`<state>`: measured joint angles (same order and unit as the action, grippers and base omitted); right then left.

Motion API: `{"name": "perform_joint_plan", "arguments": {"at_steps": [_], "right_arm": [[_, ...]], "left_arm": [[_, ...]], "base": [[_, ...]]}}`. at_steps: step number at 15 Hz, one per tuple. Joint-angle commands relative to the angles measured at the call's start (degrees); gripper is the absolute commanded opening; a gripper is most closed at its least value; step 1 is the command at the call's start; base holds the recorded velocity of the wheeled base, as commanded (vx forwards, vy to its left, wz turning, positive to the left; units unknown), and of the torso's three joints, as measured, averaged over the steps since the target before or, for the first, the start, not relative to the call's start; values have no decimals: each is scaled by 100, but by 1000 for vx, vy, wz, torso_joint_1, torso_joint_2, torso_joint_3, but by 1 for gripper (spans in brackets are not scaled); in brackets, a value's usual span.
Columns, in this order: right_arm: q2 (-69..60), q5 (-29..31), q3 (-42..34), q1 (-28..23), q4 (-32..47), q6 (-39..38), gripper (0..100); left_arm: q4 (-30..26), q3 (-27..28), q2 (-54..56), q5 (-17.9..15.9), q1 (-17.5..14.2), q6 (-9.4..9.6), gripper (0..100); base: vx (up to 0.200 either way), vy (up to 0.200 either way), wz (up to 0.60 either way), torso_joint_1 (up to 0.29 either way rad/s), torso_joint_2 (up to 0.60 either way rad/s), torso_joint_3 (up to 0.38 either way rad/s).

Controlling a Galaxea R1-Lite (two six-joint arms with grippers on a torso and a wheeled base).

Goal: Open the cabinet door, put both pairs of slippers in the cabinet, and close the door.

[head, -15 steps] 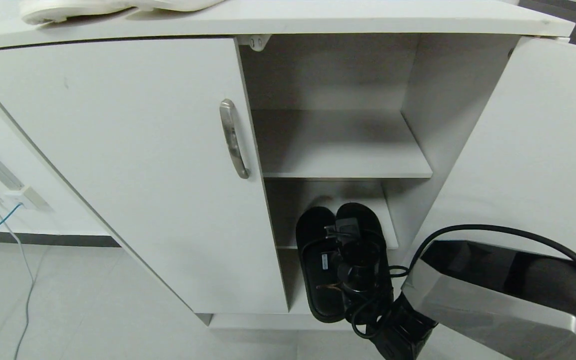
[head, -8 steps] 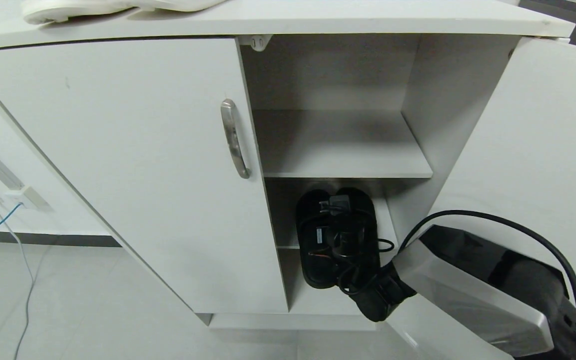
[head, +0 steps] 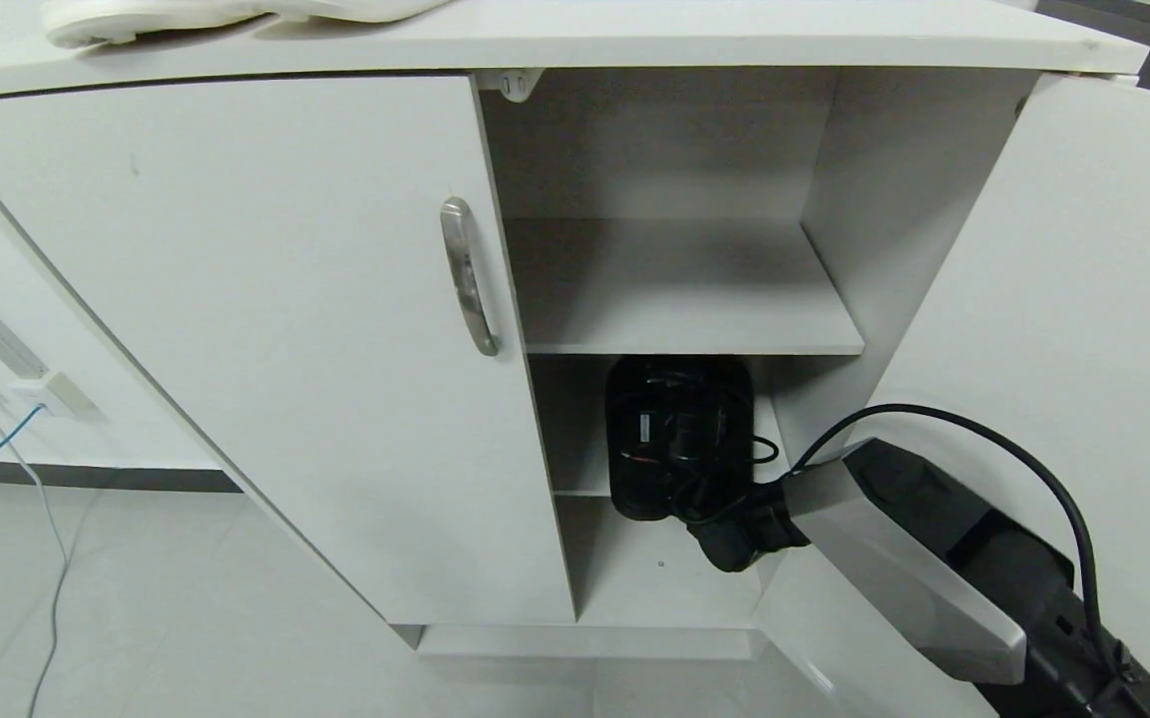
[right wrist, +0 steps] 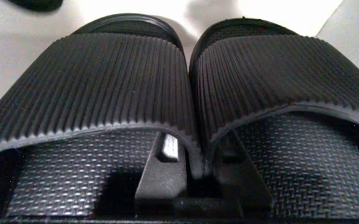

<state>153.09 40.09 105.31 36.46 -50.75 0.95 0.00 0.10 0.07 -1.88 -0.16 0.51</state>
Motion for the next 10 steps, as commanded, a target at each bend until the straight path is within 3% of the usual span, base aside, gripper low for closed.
{"name": "perform_joint_plan", "arguments": {"at_steps": [1,10], "right_arm": [[177,-2,305,-60,65,2,0],[344,-2,806,-157,478,2,0]], "left_arm": [[0,-1,-7,3,-2,2,0],[0,-1,-7,56,-2,-7,0]], "base": [[0,0,0,0,0,0],[0,0,0,0,0,0]]}}
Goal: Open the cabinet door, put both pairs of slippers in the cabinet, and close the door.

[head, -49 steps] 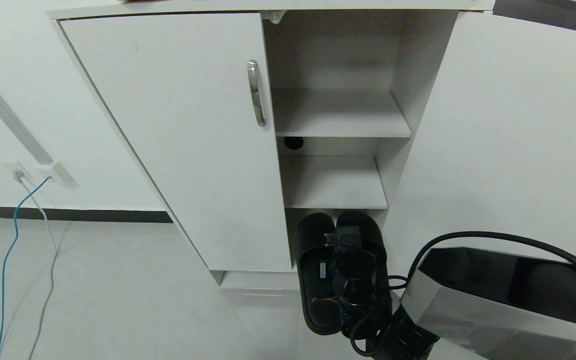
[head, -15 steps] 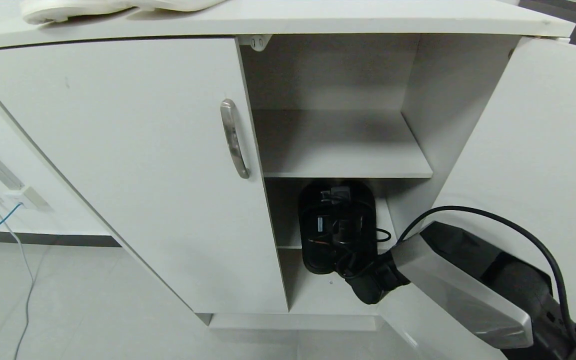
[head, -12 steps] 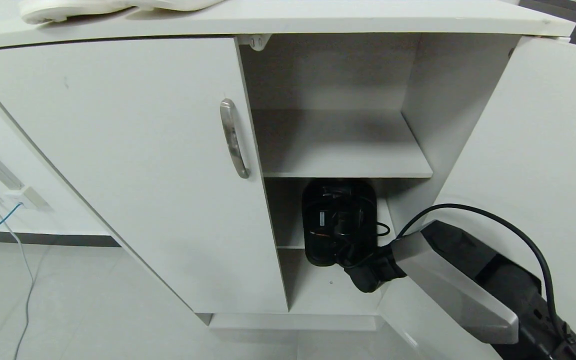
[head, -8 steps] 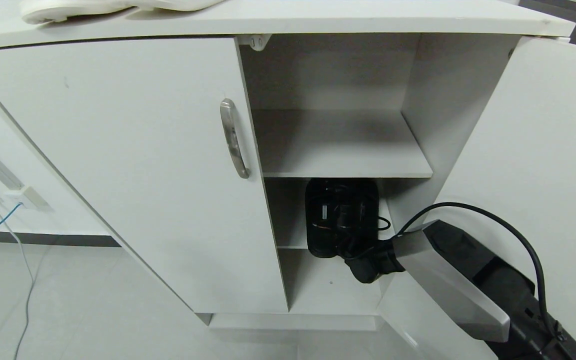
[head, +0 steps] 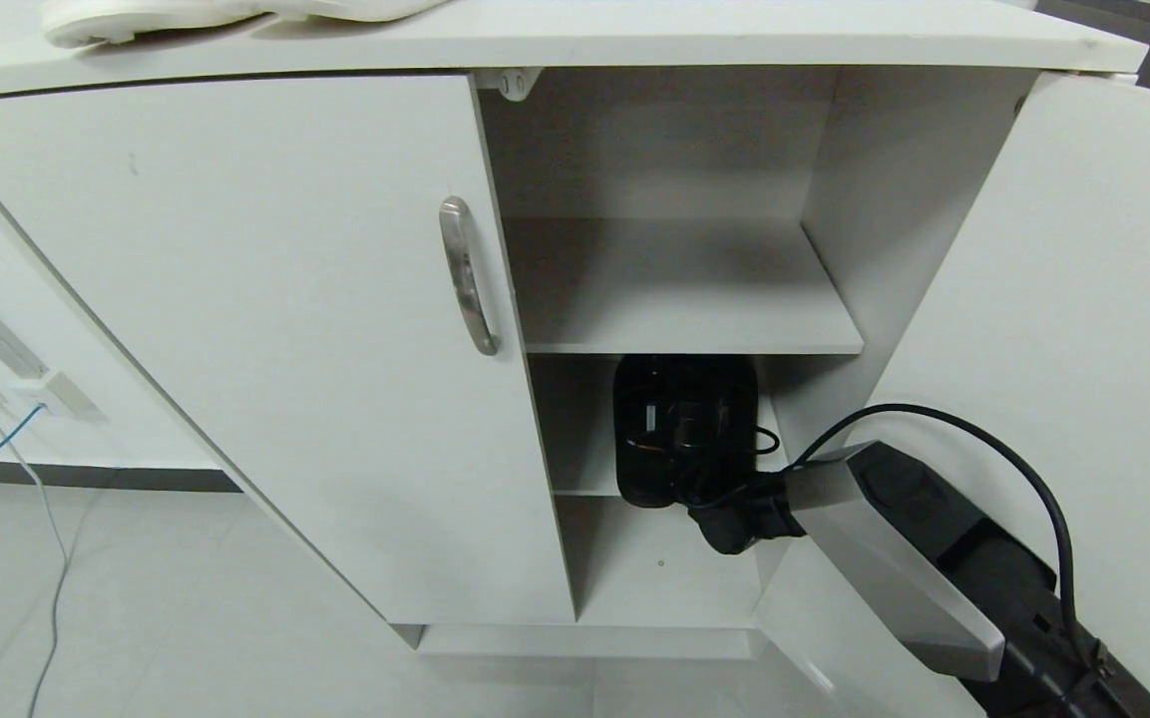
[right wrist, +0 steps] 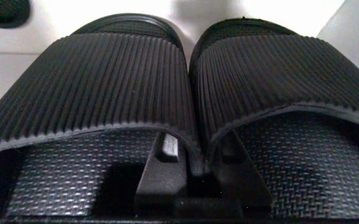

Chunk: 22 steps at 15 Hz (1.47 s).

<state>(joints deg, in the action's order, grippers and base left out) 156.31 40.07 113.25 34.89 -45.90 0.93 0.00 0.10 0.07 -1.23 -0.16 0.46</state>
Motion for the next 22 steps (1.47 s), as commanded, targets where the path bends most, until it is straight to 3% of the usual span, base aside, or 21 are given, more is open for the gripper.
{"name": "perform_joint_plan", "arguments": {"at_steps": [1,2,3,7,10,22], "right_arm": [[31,1,13,0,-7,4,0],[31,-8,13,0,-7,4,0],[31,-8,13,0,-7,4,100],[14,-8,-145,27,-42,-5,100],[-180,1,-673,88,-358,4,100],[-2544,53,-5287,923,-2204,-57,100]], "left_arm": [[0,-1,-7,9,-2,-2,0],[0,-1,-7,18,-2,-2,0],[0,-1,-7,9,-2,-2,0],[0,-1,-7,9,-2,-2,0],[0,-1,-7,0,-2,-11,0],[0,-1,-7,0,-2,-11,0]], "base": [[0,0,0,0,0,0],[0,0,0,0,0,0],[0,0,0,0,0,0],[0,0,0,0,0,0],[0,0,0,0,0,0],[0,0,0,0,0,0]]}}
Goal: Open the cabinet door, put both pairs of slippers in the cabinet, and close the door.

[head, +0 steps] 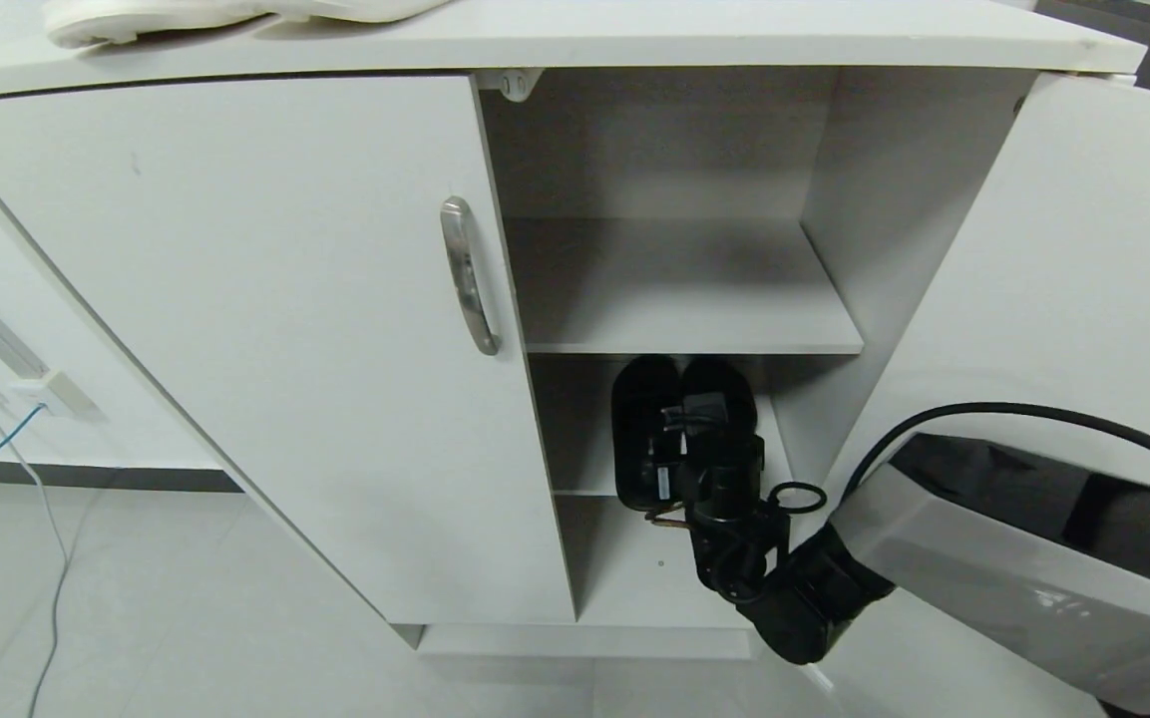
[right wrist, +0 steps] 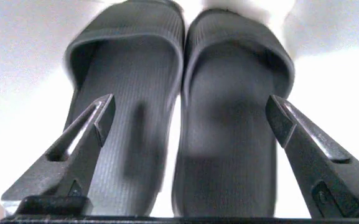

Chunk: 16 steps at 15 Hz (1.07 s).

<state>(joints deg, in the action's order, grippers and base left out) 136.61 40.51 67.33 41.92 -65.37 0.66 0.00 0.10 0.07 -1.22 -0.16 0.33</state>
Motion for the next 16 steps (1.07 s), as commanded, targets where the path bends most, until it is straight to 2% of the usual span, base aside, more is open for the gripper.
{"name": "perform_joint_plan", "arguments": {"at_steps": [1,3,8,14,16], "right_arm": [[-679,10,-967,290,-380,-92,100],[-1022,10,-1609,457,-503,-268,100],[-1119,10,-1723,510,-495,-444,100],[-1207,10,-1890,589,-503,-435,100],[-1268,10,-1952,615,-495,-426,100]], "left_arm": [[0,-1,-7,-1,-2,2,0],[0,-1,-7,-1,-2,2,0],[0,-1,-7,-1,-2,2,0],[0,-1,-7,-1,-2,-7,0],[0,-1,-7,-1,-2,2,0]], "base": [[0,0,0,0,0,0],[0,0,0,0,0,0],[0,0,0,0,0,0],[-200,0,0,3,2,2],[0,0,0,0,0,0]]}}
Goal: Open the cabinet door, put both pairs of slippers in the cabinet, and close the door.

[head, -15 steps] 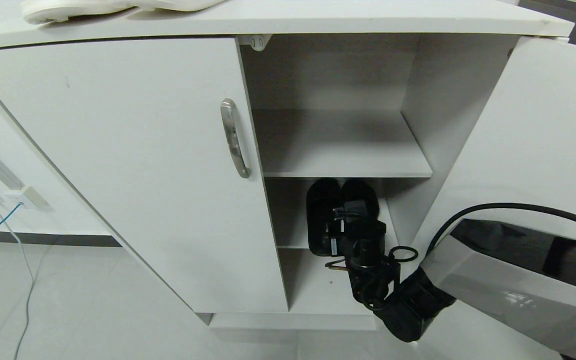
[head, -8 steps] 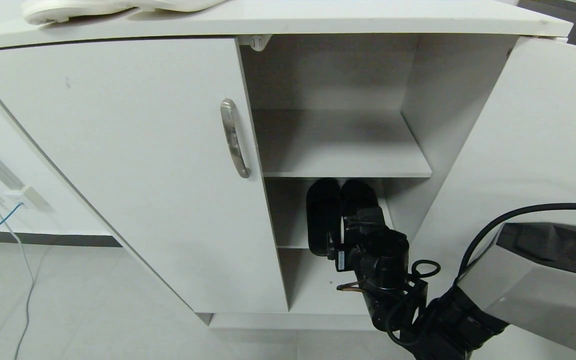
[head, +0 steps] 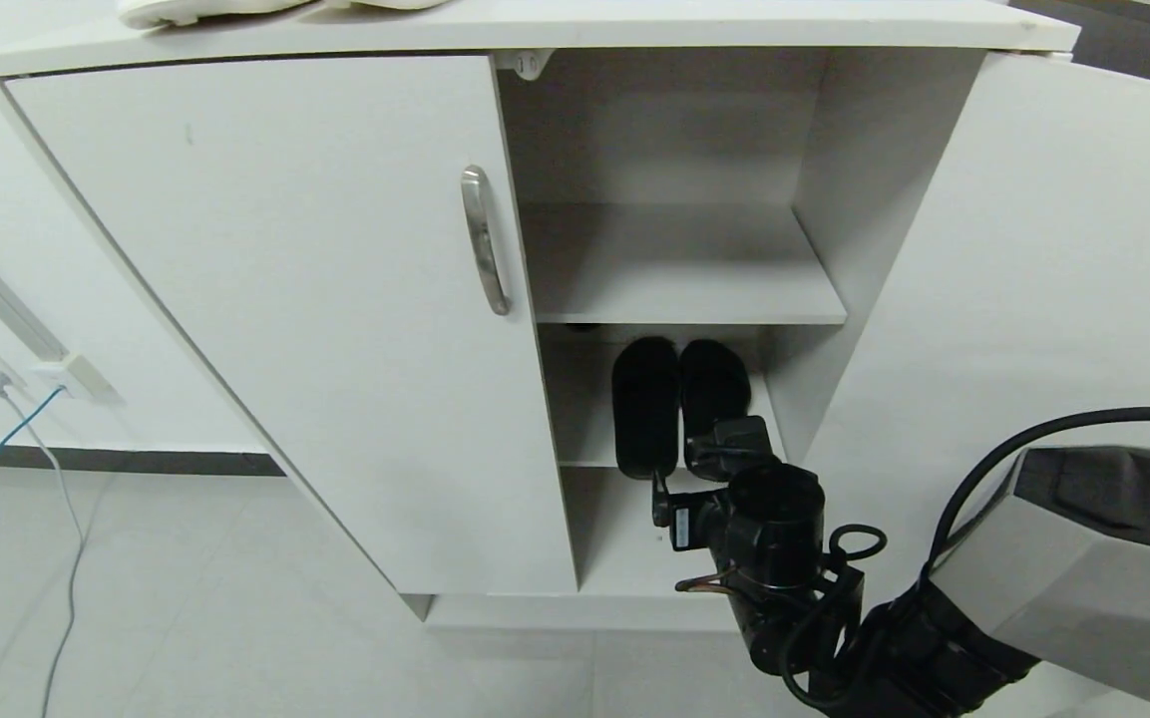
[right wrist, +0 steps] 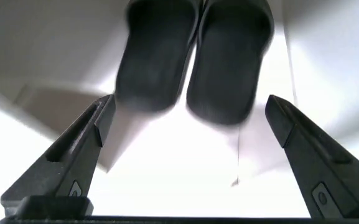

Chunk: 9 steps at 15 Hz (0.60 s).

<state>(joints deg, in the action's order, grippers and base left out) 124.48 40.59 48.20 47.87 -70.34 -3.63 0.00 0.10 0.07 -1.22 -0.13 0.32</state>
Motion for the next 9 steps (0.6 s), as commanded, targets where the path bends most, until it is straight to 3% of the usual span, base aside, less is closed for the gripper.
{"name": "perform_joint_plan", "arguments": {"at_steps": [1,9], "right_arm": [[-73,1,-92,47,3,12,100],[-407,1,-470,240,29,29,100]], "left_arm": [[9,-1,-7,-1,-4,3,0],[0,-1,-7,-1,-4,-5,0]], "base": [[0,0,0,0,0,0],[0,0,0,0,0,0]]}}
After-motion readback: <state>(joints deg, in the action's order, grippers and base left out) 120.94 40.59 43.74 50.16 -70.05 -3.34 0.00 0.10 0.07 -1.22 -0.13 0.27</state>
